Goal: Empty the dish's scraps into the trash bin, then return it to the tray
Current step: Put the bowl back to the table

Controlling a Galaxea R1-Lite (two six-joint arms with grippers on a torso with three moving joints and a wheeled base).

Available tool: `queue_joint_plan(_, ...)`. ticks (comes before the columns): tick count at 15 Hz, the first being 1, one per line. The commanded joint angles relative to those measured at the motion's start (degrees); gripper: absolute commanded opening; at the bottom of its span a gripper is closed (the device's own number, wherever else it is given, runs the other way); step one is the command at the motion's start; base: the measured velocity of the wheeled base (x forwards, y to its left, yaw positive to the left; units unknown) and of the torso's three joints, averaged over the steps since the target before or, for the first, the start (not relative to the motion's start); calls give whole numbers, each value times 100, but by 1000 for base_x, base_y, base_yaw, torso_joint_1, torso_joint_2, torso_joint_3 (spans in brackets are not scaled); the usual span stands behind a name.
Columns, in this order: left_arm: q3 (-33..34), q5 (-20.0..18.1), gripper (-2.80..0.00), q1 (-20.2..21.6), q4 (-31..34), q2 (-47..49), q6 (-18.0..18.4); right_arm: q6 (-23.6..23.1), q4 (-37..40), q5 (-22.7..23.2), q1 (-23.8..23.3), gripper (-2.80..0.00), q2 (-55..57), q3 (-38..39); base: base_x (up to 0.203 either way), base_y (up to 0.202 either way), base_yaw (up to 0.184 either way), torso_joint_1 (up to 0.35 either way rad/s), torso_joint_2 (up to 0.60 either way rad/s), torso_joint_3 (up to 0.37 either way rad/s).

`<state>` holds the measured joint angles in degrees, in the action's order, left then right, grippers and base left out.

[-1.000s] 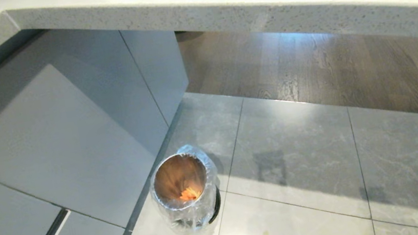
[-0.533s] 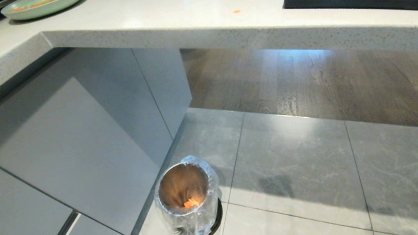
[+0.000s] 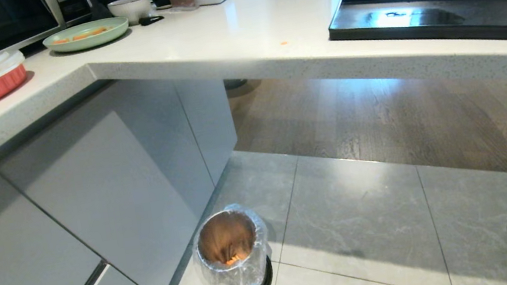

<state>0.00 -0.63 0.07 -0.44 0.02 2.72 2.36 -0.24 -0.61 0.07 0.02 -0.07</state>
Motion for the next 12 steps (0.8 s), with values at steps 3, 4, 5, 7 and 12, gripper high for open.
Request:
queue_joint_plan(3,0,1,-280,1,-9,-2,1,1,-2,0,1,-280,-2,-1,0,0,0,0,0,0)
queue_joint_plan(4,0,1,-280,1,0,-2,1,1,-2,0,1,-280,-2,-1,0,0,0,0,0,0)
queue_joint_plan(5,0,1,-280,1,0,-2,1,1,-2,0,1,-280,-2,-1,0,0,0,14,0,117)
queue_joint_plan(7,0,1,-280,1,0,-2,1,1,-2,0,1,-280,-2,0,0,0,0,-5,2,51)
queue_joint_plan(12,0,1,-280,1,0,-2,9,1,-2,0,1,-280,-2,-1,0,0,0,0,0,6)
